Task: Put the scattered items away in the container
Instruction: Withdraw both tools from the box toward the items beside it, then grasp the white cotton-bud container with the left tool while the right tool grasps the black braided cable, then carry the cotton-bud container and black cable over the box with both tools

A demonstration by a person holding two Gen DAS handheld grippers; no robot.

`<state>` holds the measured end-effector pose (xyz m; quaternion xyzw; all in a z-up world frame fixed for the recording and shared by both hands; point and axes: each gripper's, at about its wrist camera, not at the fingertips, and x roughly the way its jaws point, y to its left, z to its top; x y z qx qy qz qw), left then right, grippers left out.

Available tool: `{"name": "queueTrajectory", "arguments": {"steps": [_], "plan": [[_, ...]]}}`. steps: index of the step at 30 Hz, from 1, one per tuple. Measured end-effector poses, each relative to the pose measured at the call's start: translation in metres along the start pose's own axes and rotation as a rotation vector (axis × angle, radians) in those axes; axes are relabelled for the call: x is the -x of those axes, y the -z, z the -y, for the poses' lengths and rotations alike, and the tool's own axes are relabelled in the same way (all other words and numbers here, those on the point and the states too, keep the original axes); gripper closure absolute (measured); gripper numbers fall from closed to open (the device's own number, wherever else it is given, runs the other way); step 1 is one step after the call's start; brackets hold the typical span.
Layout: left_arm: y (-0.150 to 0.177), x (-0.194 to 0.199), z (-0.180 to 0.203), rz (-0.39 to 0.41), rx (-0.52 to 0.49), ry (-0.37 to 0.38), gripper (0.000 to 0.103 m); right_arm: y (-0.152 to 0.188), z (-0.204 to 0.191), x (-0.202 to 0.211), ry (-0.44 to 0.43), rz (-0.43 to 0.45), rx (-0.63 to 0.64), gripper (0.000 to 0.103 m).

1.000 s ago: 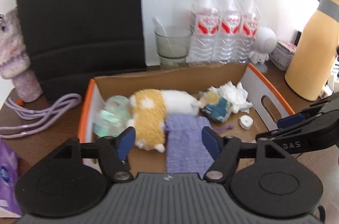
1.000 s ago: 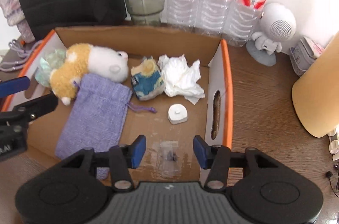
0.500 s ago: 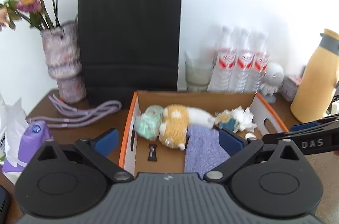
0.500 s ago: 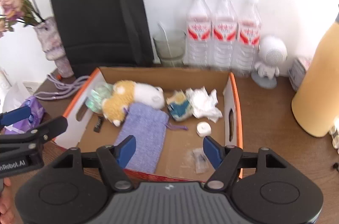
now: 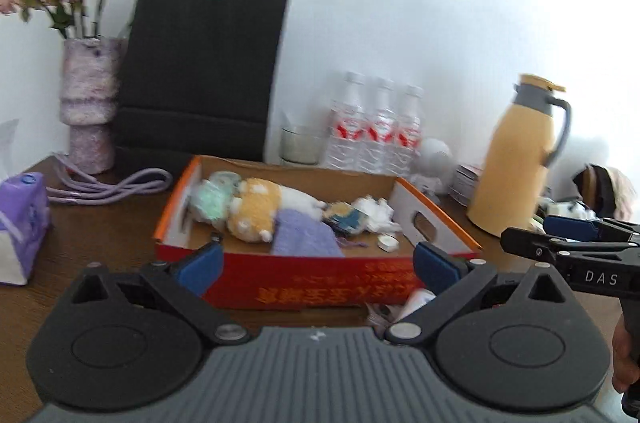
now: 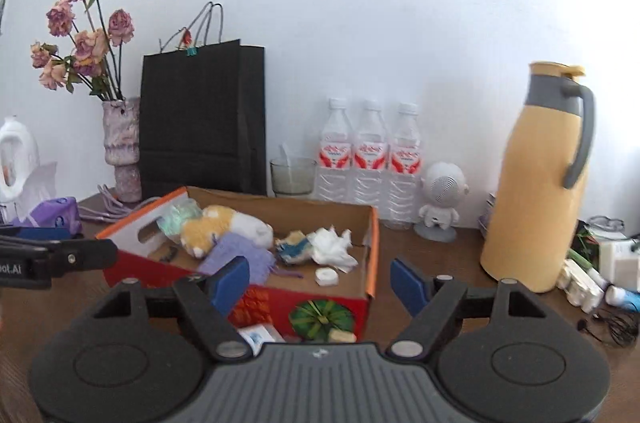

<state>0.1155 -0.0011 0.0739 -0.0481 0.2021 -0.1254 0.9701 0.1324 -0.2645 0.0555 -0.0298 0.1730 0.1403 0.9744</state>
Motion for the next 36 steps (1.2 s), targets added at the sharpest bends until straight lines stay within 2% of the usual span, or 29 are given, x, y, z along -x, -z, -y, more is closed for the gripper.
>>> {"name": "queueTrajectory", "arguments": {"steps": [3,6,9,11,12,15,19,22,24,27,31,33,36], "plan": [[0.007,-0.024,0.028,-0.047,-0.088,0.053,0.000,0.025,0.017,0.021,0.017,-0.034,-0.055,0.027],[0.011,-0.057,0.054,-0.144,-0.148,0.072,0.000,0.046,0.031,0.038,0.060,-0.069,-0.108,0.027],[0.017,-0.084,0.074,-0.230,-0.226,0.097,0.000,0.057,0.038,0.047,0.046,-0.109,-0.155,0.032],[0.024,-0.093,0.083,-0.271,-0.276,0.090,0.000,0.059,0.034,0.050,0.034,-0.127,-0.143,0.036],[0.026,-0.097,0.085,-0.294,-0.291,0.096,0.004,0.060,0.030,0.051,0.028,-0.137,-0.132,0.037],[0.032,-0.103,0.086,-0.347,-0.286,0.110,0.034,0.064,0.010,0.047,0.027,-0.175,-0.065,0.042],[0.025,-0.093,0.075,-0.330,-0.185,0.108,0.037,0.067,-0.012,0.037,-0.041,-0.208,-0.040,0.044],[0.007,-0.060,0.063,-0.238,-0.125,0.089,0.038,0.066,-0.025,0.026,-0.071,-0.225,-0.029,0.048],[-0.003,-0.032,0.051,-0.172,-0.090,0.068,0.038,0.065,-0.033,0.017,-0.088,-0.244,-0.024,0.059],[-0.008,0.002,0.029,-0.121,-0.036,0.005,0.038,0.066,-0.044,0.001,-0.080,-0.281,-0.008,0.072],[0.004,0.031,0.002,-0.126,0.027,-0.086,0.038,0.072,-0.048,-0.013,-0.057,-0.345,-0.056,0.080],[0.015,0.044,-0.007,-0.146,0.025,-0.113,0.037,0.075,-0.048,-0.008,-0.042,-0.321,-0.073,0.084],[0.034,0.064,-0.012,-0.154,0.037,-0.148,0.038,0.074,-0.050,0.008,-0.030,-0.281,-0.080,0.085]]}}
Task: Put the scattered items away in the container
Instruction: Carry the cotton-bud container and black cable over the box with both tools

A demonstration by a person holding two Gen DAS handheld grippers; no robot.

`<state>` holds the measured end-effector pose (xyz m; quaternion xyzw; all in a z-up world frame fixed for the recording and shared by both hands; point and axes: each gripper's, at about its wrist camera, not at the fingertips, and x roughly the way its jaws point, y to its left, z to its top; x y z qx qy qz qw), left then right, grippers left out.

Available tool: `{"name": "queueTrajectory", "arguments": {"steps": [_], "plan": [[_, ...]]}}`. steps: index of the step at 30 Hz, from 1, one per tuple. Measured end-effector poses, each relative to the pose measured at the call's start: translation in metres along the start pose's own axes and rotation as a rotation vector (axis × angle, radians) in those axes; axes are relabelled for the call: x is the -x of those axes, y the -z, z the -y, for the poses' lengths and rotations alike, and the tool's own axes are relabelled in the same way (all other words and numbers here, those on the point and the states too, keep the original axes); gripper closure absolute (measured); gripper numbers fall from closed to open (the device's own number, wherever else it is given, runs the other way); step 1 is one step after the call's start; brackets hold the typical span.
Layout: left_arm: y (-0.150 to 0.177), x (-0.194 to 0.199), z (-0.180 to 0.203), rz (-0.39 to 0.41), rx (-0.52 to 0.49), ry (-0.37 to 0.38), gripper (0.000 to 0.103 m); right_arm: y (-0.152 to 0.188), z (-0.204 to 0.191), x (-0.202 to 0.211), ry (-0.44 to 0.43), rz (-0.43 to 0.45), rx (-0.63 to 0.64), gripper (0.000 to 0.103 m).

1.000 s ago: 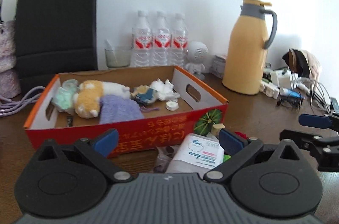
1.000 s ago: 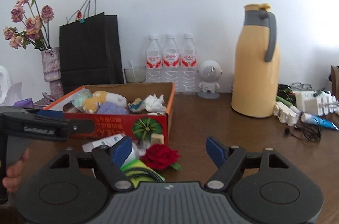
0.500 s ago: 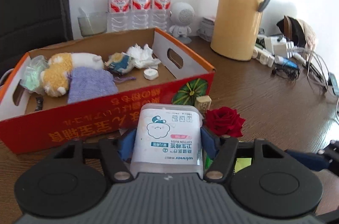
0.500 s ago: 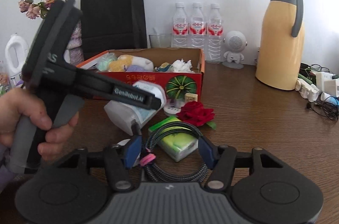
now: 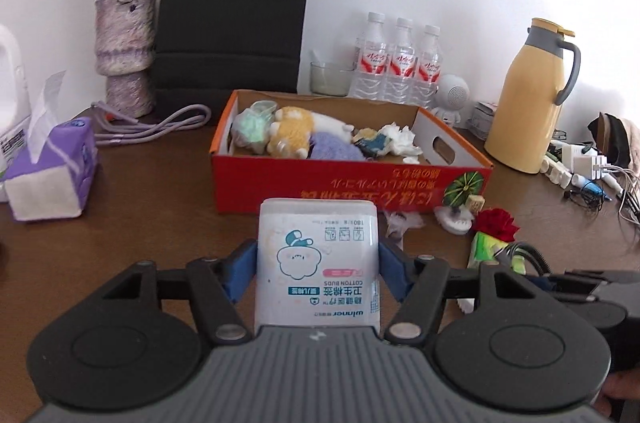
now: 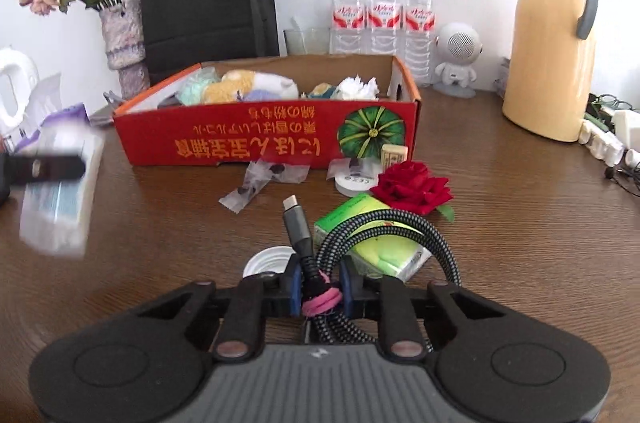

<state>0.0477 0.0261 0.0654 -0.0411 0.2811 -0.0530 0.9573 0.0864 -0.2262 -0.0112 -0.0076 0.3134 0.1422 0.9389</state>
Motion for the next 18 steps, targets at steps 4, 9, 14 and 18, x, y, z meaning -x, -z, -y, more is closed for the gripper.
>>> {"name": "queueTrajectory", "arguments": {"steps": [4,9,14,18], "plan": [[0.019,0.022,-0.007,0.009,0.046,-0.017,0.038,-0.002,-0.002,0.037,0.005,0.097,-0.008,0.085],[0.012,0.037,-0.007,0.065,0.040,-0.010,0.038,-0.021,0.004,0.072,0.014,0.185,-0.012,0.085],[-0.053,0.019,-0.012,0.162,-0.026,0.037,0.038,-0.077,0.004,0.073,0.038,0.268,0.092,0.085],[-0.122,-0.018,-0.025,0.156,-0.041,0.059,0.038,-0.137,0.006,0.056,0.012,0.297,0.196,0.085]]}}
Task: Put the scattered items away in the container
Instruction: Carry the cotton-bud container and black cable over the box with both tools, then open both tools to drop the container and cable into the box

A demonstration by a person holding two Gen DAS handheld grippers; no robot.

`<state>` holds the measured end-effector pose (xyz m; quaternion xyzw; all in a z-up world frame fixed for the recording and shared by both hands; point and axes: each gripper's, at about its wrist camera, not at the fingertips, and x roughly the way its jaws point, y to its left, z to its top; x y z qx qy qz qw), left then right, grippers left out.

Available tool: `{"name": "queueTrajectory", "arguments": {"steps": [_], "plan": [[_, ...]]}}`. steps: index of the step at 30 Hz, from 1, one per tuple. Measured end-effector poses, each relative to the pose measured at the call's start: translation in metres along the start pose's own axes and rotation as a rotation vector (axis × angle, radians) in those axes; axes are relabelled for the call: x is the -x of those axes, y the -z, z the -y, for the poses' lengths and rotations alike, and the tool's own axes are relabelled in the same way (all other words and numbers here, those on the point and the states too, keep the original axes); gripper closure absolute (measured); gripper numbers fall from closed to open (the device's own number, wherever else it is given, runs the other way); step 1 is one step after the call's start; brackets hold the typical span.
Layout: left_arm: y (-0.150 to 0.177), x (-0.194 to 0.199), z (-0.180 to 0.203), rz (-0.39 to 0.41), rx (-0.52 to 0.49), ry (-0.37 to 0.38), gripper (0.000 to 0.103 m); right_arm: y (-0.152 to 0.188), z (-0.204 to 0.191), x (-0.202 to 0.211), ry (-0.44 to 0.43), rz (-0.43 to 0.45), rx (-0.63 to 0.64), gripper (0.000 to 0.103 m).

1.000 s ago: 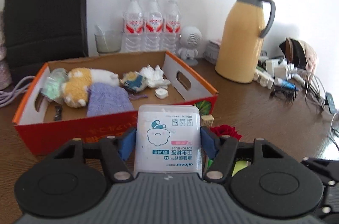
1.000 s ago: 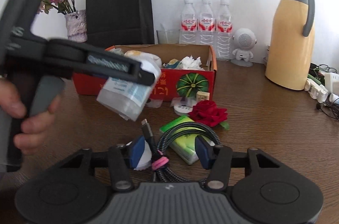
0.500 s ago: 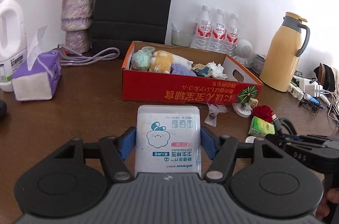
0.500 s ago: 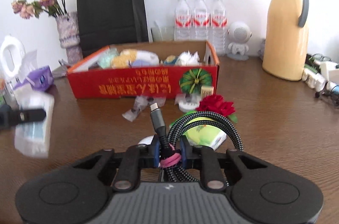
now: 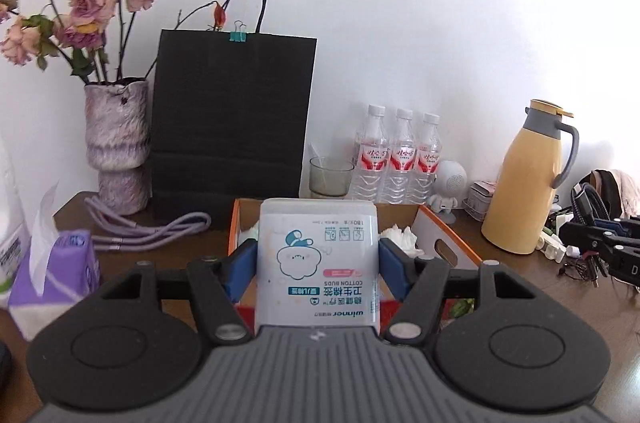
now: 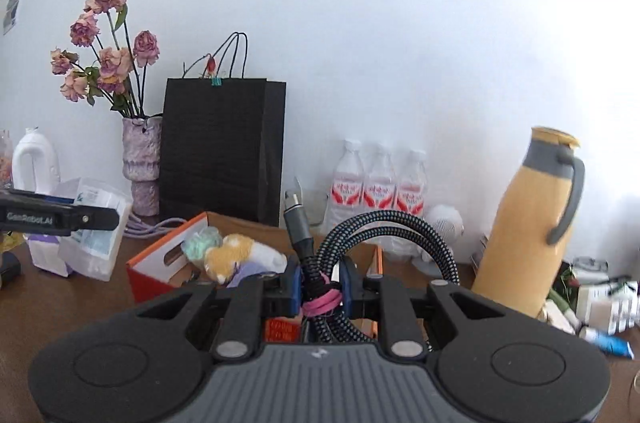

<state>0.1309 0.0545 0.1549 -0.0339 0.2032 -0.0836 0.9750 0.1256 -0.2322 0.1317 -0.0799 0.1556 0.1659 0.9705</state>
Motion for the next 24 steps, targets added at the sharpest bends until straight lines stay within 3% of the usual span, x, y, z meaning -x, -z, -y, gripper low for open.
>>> {"name": "queueTrajectory", "arguments": {"steps": [3,5,11,18,24], "plan": [[-0.030,-0.058,-0.008,-0.079,0.008,-0.032,0.038,-0.031,0.003,-0.051,-0.066,-0.059,0.038,0.085],[-0.033,-0.098,-0.010,-0.149,0.008,-0.047,0.037,-0.042,0.001,-0.094,-0.110,-0.125,0.047,0.085],[0.014,-0.184,-0.009,-0.351,-0.056,-0.097,0.037,-0.018,-0.028,-0.211,-0.222,-0.384,0.068,0.085],[0.032,-0.197,-0.015,-0.443,-0.112,-0.068,0.037,0.033,-0.037,-0.267,-0.274,-0.625,0.058,0.084],[0.025,-0.197,-0.015,-0.506,-0.088,-0.043,0.037,0.033,-0.024,-0.273,-0.329,-0.697,-0.067,0.078]]}}
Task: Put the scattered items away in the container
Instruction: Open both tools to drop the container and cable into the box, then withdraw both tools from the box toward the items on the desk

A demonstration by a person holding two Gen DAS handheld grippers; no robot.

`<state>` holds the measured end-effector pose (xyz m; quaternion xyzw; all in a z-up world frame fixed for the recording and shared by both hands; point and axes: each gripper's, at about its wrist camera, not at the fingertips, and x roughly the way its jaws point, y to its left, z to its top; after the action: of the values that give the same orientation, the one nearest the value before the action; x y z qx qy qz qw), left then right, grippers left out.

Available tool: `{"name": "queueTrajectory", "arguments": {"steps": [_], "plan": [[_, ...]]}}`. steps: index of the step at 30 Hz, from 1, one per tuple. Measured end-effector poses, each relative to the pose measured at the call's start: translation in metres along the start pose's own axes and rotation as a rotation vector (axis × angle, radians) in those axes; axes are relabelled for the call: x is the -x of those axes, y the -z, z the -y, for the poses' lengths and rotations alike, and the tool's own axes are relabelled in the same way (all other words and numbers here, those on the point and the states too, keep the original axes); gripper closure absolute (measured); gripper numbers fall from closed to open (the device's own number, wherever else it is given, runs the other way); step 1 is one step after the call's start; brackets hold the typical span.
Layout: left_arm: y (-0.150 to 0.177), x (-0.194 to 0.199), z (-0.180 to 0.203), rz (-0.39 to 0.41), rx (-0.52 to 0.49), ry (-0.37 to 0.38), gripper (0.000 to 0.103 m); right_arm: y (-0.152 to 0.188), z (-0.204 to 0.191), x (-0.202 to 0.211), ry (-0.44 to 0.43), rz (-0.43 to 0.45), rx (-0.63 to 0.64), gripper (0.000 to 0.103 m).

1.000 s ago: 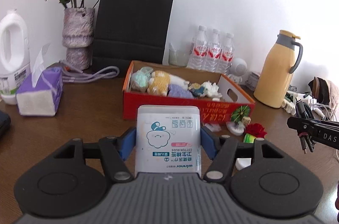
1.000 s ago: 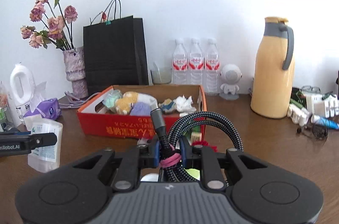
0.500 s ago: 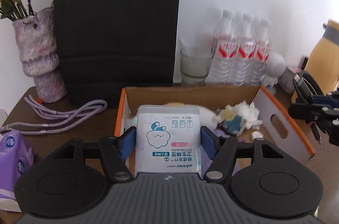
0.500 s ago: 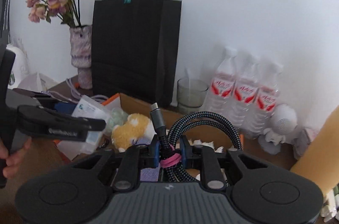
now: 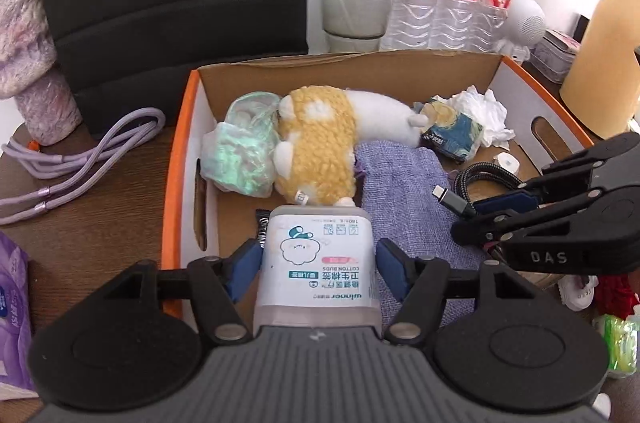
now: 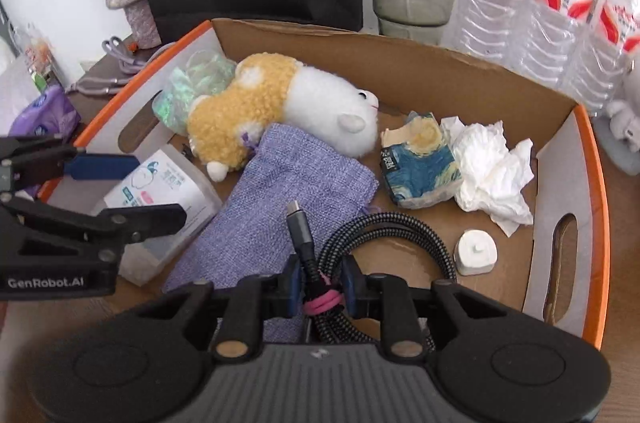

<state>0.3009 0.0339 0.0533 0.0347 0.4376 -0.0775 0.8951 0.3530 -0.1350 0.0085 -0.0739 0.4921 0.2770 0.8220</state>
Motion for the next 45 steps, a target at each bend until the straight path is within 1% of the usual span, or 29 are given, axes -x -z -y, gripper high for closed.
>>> {"name": "queueTrajectory", "arguments": {"steps": [1,2,3,4,5,8,9,11,13,14,15,17,18,20,21,24,25,27,29,30,32,34,37,41,43,45], "plan": [[-0.003,0.004,-0.002,0.003,0.011,-0.007,0.036,-0.002,0.003,0.007,-0.020,0.010,-0.013,0.076],[-0.007,0.009,-0.006,0.012,0.023,-0.020,0.036,-0.005,0.006,0.015,-0.033,0.025,-0.026,0.068],[-0.011,0.016,-0.009,0.024,0.035,-0.025,0.034,-0.008,0.009,0.024,-0.037,0.038,-0.040,0.058],[-0.015,0.022,-0.012,0.034,0.048,-0.024,0.032,-0.012,0.012,0.034,-0.036,0.052,-0.059,0.052],[-0.021,0.030,-0.015,0.043,0.065,-0.024,0.031,-0.017,0.016,0.042,-0.030,0.063,-0.078,0.044],[-0.034,0.046,-0.022,0.073,0.128,-0.031,0.016,-0.027,0.028,0.060,0.010,0.055,-0.143,0.043],[-0.037,0.047,-0.022,0.084,0.153,-0.045,0.008,-0.029,0.031,0.063,0.029,0.044,-0.168,0.042],[-0.039,0.043,-0.020,0.058,0.189,-0.099,0.007,-0.030,0.032,0.065,0.066,0.019,-0.201,0.041],[-0.036,0.042,-0.016,0.040,0.213,-0.113,0.007,-0.027,0.026,0.069,0.101,0.012,-0.196,0.041],[-0.032,0.045,-0.014,0.039,0.221,-0.112,0.007,-0.022,0.023,0.074,0.113,0.021,-0.195,0.039],[-0.028,0.051,-0.011,0.042,0.221,-0.109,0.007,-0.016,0.021,0.080,0.122,0.035,-0.200,0.035],[-0.019,0.067,-0.005,0.071,0.195,-0.110,0.007,-0.004,0.017,0.095,0.144,0.071,-0.190,0.033],[-0.013,0.076,-0.001,0.101,0.175,-0.120,0.006,0.002,0.015,0.103,0.164,0.091,-0.182,0.033],[0.000,0.098,0.009,0.197,0.146,-0.143,0.003,0.015,0.012,0.120,0.193,0.149,-0.178,0.032],[0.007,0.107,0.014,0.245,0.134,-0.147,0.002,0.021,0.010,0.127,0.193,0.180,-0.183,0.030],[0.029,0.127,0.033,0.389,0.083,-0.145,0.000,0.041,0.001,0.143,0.137,0.297,-0.212,0.029],[0.038,0.130,0.039,0.430,0.069,-0.160,0.000,0.048,-0.004,0.147,0.121,0.339,-0.209,0.029],[0.053,0.134,0.050,0.487,0.062,-0.199,0.000,0.065,-0.019,0.154,0.130,0.448,-0.168,0.029],[0.066,0.139,0.055,0.536,0.077,-0.188,0.000,0.085,-0.038,0.160,0.189,0.573,-0.070,0.029],[0.072,0.141,0.056,0.552,0.093,-0.176,0.000,0.095,-0.045,0.160,0.217,0.616,-0.025,0.027],[0.084,0.148,0.057,0.576,0.115,-0.157,0.000,0.112,-0.053,0.160,0.232,0.656,0.005,0.027],[0.099,0.154,0.059,0.588,0.126,-0.165,0.000,0.129,-0.057,0.161,0.216,0.666,-0.014,0.027],[0.138,0.165,0.061,0.565,0.123,-0.173,0.000,0.168,-0.067,0.166,0.210,0.663,-0.037,0.027],[0.200,0.173,0.063,0.525,0.109,-0.129,0.000,0.239,-0.083,0.160,0.200,0.577,-0.063,0.027],[0.211,0.166,0.062,0.474,0.107,-0.116,0.000,0.257,-0.087,0.147,0.190,0.498,-0.064,0.032],[0.211,0.157,0.060,0.438,0.096,-0.099,0.000,0.262,-0.091,0.133,0.201,0.434,-0.038,0.044]]}}
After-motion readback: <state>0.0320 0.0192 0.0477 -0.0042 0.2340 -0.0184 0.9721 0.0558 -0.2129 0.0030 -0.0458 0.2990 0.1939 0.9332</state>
